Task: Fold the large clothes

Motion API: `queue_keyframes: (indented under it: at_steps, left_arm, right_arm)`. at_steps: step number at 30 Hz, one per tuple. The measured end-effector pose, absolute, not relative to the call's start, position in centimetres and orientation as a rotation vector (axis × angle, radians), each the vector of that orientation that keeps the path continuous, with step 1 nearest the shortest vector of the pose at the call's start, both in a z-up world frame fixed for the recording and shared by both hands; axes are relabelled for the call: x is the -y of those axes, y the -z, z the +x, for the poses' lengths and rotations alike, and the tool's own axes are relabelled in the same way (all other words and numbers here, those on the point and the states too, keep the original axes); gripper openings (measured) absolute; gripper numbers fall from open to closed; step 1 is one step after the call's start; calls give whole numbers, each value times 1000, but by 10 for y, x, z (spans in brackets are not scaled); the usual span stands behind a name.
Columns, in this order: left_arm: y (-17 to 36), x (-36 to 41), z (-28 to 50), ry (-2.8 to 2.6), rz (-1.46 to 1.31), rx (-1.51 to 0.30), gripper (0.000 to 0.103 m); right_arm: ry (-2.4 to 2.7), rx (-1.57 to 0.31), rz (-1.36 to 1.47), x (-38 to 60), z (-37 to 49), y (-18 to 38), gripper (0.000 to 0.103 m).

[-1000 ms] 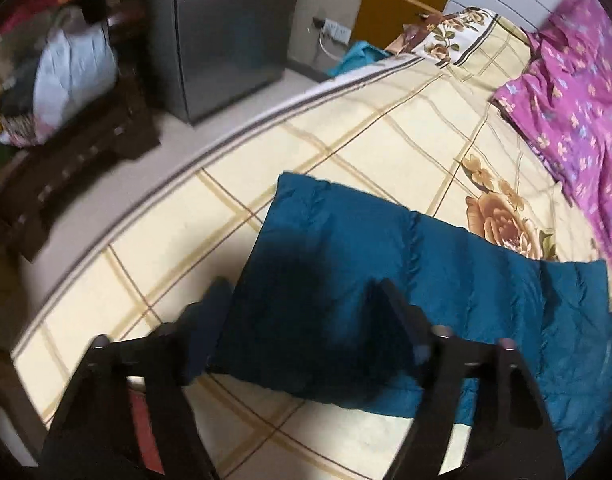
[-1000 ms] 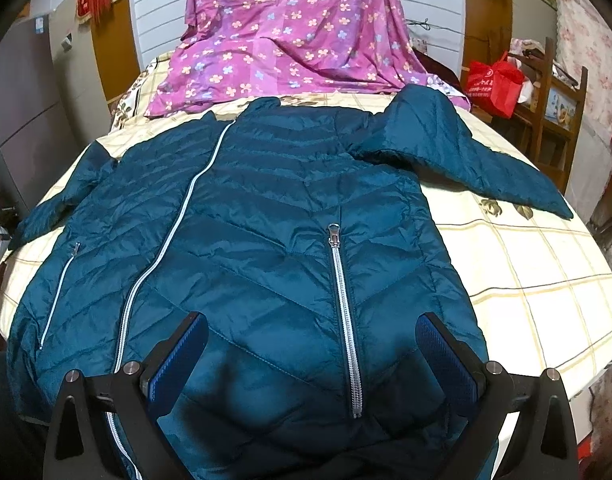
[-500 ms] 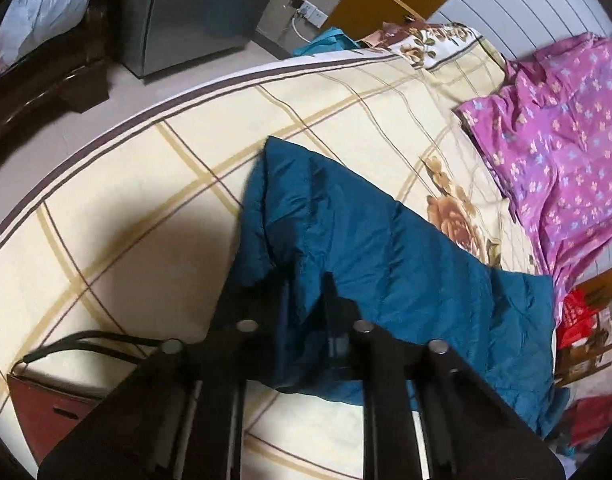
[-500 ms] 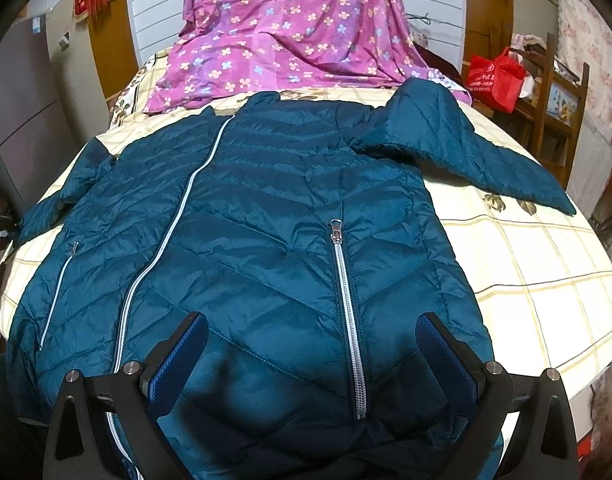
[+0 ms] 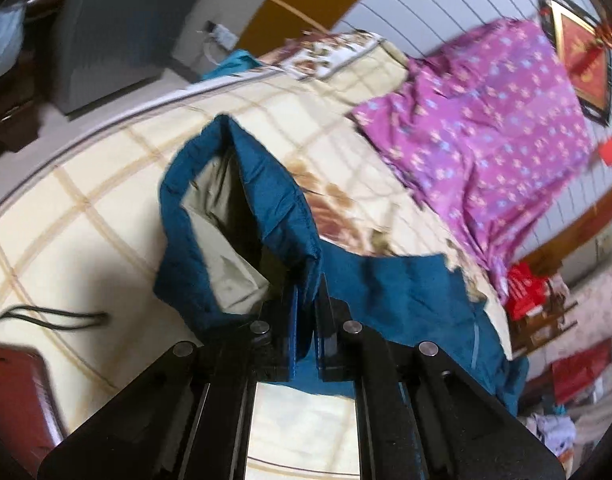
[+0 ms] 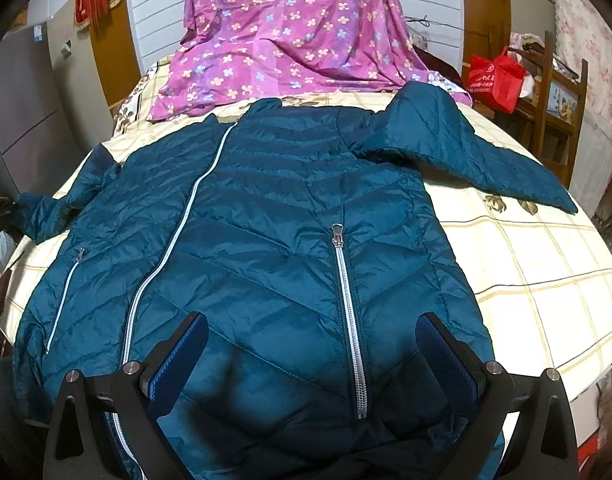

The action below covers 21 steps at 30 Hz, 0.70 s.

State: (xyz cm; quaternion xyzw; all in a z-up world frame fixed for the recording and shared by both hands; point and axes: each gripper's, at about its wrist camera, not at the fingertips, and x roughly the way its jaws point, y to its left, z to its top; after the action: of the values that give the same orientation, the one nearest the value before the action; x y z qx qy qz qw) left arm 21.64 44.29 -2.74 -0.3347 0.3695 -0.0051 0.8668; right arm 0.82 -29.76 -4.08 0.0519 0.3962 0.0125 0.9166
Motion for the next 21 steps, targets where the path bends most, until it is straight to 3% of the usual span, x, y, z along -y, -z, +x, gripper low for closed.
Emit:
queue_keyframes:
  at_steps: [12, 21]
  left_arm:
    - [-24, -316, 221, 130, -546, -736, 5]
    - [-59, -234, 239, 27, -350, -688, 5]
  right_arm:
    - [15, -784, 123, 305, 1, 33, 103]
    - [32, -662, -54, 288, 30, -11, 103]
